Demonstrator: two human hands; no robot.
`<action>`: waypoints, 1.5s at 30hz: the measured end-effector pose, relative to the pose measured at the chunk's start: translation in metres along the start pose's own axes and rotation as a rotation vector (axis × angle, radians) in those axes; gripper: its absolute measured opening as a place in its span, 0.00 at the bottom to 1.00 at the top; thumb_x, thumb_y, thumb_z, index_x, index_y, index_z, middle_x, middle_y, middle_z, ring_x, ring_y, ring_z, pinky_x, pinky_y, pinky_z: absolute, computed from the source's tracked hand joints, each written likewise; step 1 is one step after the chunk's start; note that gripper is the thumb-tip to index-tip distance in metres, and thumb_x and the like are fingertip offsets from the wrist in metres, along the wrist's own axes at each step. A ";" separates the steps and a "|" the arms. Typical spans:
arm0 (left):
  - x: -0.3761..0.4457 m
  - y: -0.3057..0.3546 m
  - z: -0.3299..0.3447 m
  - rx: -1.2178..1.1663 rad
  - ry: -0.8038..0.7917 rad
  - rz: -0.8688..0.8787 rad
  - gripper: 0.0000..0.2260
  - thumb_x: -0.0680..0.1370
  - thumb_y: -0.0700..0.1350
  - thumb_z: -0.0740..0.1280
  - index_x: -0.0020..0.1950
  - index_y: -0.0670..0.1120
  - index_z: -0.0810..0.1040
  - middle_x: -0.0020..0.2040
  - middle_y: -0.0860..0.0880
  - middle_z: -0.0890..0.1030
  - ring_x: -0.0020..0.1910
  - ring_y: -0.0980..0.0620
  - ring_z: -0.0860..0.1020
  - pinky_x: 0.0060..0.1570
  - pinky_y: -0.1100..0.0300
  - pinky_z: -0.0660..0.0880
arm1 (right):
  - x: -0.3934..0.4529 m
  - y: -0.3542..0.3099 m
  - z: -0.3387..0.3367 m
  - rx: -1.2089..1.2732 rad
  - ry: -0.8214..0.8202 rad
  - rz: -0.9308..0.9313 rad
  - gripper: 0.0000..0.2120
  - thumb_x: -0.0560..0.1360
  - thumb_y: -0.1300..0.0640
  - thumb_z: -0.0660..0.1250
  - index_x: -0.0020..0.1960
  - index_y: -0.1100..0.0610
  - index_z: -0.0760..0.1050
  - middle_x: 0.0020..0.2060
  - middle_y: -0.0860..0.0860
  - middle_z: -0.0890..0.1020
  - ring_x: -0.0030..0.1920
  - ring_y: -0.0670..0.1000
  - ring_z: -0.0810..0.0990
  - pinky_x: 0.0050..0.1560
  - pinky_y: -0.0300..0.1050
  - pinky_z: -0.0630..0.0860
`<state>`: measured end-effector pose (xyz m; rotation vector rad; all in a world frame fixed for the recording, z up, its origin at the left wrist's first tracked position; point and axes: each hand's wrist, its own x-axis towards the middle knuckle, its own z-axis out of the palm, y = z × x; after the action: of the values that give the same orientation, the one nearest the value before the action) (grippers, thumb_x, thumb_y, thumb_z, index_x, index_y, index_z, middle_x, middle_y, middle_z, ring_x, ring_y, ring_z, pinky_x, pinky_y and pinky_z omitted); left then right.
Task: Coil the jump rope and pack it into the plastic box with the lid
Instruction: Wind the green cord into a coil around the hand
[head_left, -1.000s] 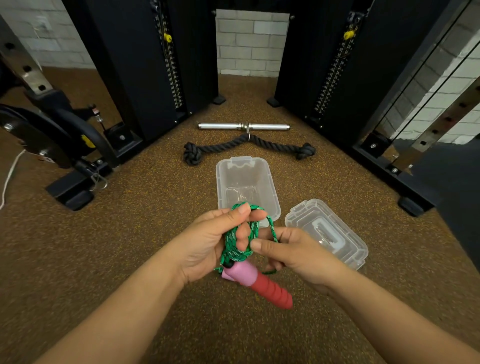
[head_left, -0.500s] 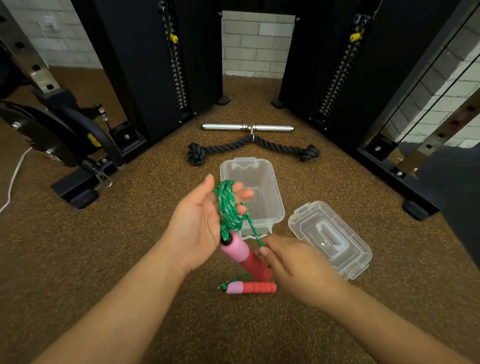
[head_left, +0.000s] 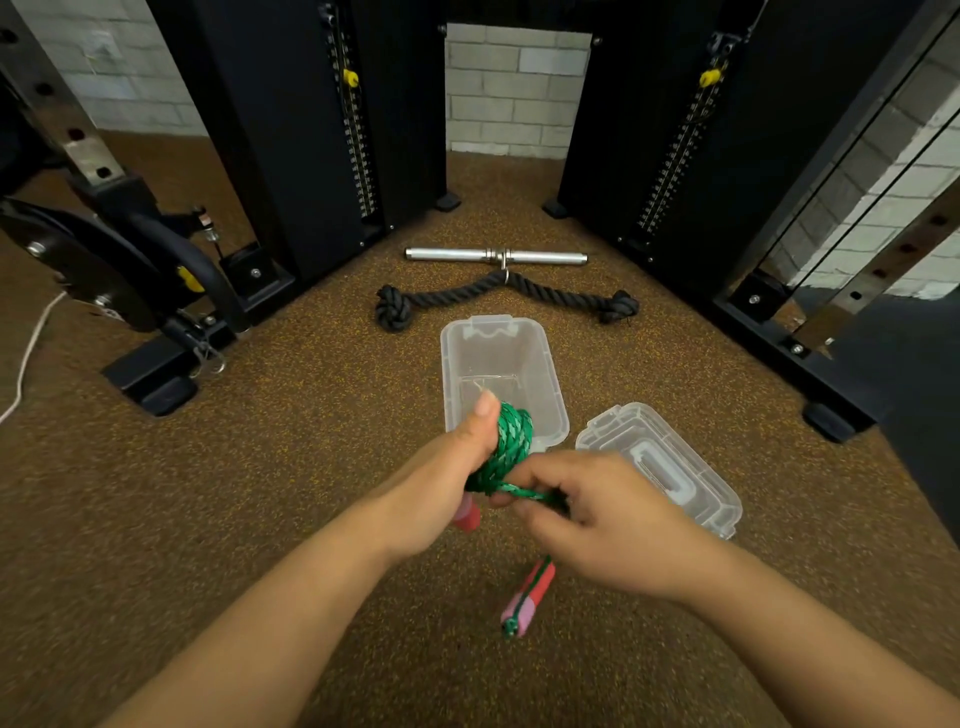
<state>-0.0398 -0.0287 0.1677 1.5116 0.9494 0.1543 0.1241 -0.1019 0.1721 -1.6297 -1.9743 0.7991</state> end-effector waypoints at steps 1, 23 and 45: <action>0.005 -0.003 0.000 0.023 -0.011 -0.006 0.45 0.64 0.79 0.39 0.66 0.55 0.73 0.65 0.52 0.78 0.64 0.57 0.73 0.60 0.59 0.69 | 0.000 0.001 -0.005 0.030 0.020 0.020 0.08 0.71 0.49 0.63 0.49 0.44 0.76 0.36 0.47 0.82 0.35 0.48 0.79 0.38 0.52 0.77; 0.001 0.014 0.000 -0.577 -0.151 0.138 0.09 0.74 0.48 0.63 0.41 0.42 0.77 0.23 0.53 0.65 0.27 0.54 0.65 0.30 0.66 0.70 | 0.011 0.038 -0.014 0.586 0.221 0.158 0.07 0.75 0.60 0.65 0.50 0.54 0.80 0.35 0.52 0.79 0.35 0.42 0.75 0.39 0.34 0.73; 0.021 -0.033 -0.022 -0.156 0.105 0.165 0.33 0.77 0.65 0.36 0.59 0.58 0.79 0.44 0.58 0.81 0.52 0.54 0.78 0.58 0.57 0.70 | -0.004 0.009 0.032 -0.308 -0.001 -0.109 0.21 0.76 0.57 0.57 0.69 0.51 0.65 0.53 0.51 0.79 0.55 0.53 0.76 0.57 0.45 0.71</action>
<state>-0.0546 -0.0030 0.1349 1.4474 0.8738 0.4208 0.1102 -0.1093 0.1428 -1.6663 -2.2522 0.4725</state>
